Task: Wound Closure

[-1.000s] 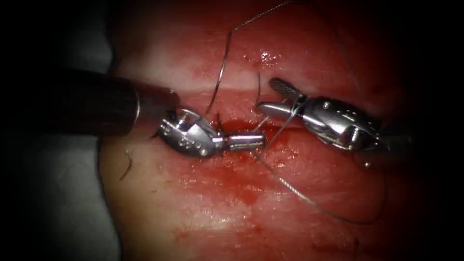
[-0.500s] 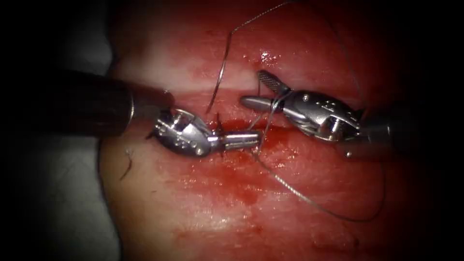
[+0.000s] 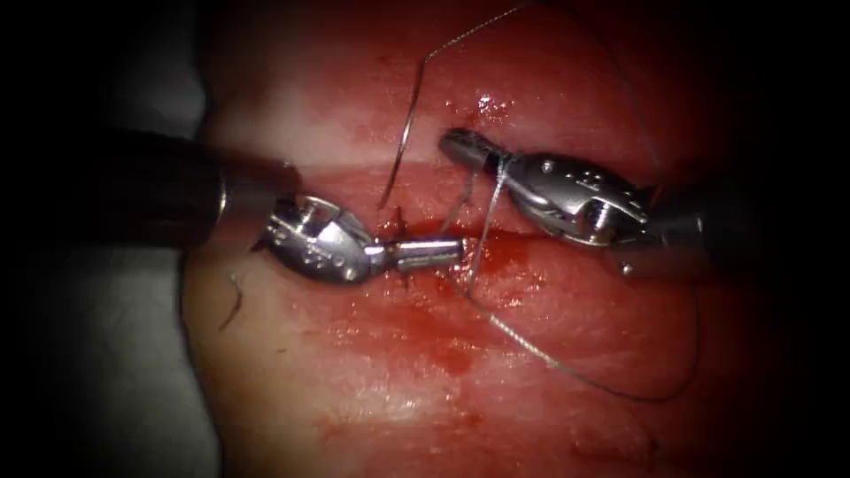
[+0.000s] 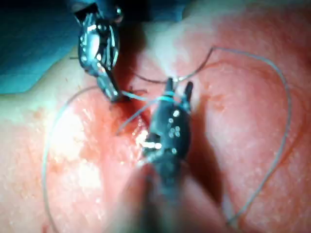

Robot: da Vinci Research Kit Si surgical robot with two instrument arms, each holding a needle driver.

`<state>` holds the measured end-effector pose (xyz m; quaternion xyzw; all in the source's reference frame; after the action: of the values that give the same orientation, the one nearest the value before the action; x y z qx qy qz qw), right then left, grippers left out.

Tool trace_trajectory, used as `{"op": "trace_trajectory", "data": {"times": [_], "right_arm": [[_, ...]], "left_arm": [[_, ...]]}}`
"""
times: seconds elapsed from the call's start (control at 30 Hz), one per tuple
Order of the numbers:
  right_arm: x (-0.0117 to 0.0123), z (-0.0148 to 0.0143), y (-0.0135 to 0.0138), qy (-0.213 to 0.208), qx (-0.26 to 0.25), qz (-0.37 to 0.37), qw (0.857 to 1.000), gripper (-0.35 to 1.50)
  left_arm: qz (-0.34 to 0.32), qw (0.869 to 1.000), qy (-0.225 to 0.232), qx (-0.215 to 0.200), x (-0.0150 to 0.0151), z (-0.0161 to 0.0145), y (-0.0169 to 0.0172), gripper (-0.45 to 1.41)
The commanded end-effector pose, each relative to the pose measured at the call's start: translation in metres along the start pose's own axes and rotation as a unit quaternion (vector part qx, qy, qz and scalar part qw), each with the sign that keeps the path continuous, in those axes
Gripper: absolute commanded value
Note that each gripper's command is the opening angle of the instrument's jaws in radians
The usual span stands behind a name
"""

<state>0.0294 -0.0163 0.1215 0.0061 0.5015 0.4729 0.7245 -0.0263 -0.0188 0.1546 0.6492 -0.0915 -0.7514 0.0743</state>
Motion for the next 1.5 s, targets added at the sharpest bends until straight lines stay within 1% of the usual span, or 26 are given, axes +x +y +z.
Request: {"op": "trace_trajectory", "data": {"times": [0.03, 0.07, 0.17, 0.3, 0.53, 0.6, 0.73, 0.87, 1.0, 1.13, 1.4, 1.5], "right_arm": [[-0.001, 0.0, -0.0012, -0.005, -0.019, 0.003, 1.0, -0.35], [-0.0011, -0.0003, -0.0016, -0.007, -0.035, -0.002, 0.999, -0.35], [-0.0014, -0.001, -0.0027, -0.011, -0.058, -0.037, 0.998, -0.35], [-0.0019, -0.0019, -0.0044, -0.017, -0.078, -0.066, 0.995, -0.35], [-0.0029, -0.0038, -0.0074, 0.01, -0.108, -0.107, 0.988, -0.35], [-0.0031, -0.0043, -0.008, 0.017, -0.113, -0.118, 0.986, -0.35], [-0.0036, -0.0052, -0.0091, 0.02, -0.108, -0.128, 0.986, -0.35], [-0.0044, -0.0061, -0.0103, 0.01, -0.104, -0.14, 0.985, -0.35], [-0.0059, -0.0073, -0.012, -0.004, -0.099, -0.149, 0.984, -0.35], [-0.0073, -0.008, -0.0128, -0.011, -0.093, -0.154, 0.984, -0.35], [-0.0079, -0.0093, -0.0134, -0.015, -0.085, -0.157, 0.984, -0.35], [-0.0081, -0.0099, -0.0142, -0.017, -0.081, -0.164, 0.983, -0.35]], "left_arm": [[-0.004, 1.0, 0.001, -0.001, -0.0003, 0.0003, 0.0008, -0.45], [-0.008, 1.0, 0.0, 0.0, -0.0003, 0.0001, 0.0007, -0.45], [-0.038, 0.999, -0.005, 0.003, -0.0002, -0.0006, -0.0001, -0.45], [-0.06, 0.998, -0.011, 0.008, 0.0, -0.0017, -0.0016, -0.45], [-0.079, 0.996, -0.026, 0.022, 0.0, -0.0028, -0.0053, -0.45], [-0.086, 0.995, -0.031, 0.026, -0.0002, -0.0032, -0.0071, -0.45], [-0.1, 0.993, -0.042, 0.035, -0.0007, -0.0037, -0.0108, -0.45], [-0.112, 0.991, -0.056, 0.04, -0.0014, -0.0033, -0.0135, -0.45], [-0.099, 0.992, -0.073, 0.035, -0.0023, -0.002, -0.015, -0.45], [-0.077, 0.993, -0.08, 0.038, -0.0029, -0.0012, -0.0165, -0.45], [-0.052, 0.993, -0.088, 0.052, -0.0043, -0.0007, -0.0226, -0.45], [-0.043, 0.992, -0.1, 0.061, -0.0051, -0.0009, -0.0249, -0.45]]}}
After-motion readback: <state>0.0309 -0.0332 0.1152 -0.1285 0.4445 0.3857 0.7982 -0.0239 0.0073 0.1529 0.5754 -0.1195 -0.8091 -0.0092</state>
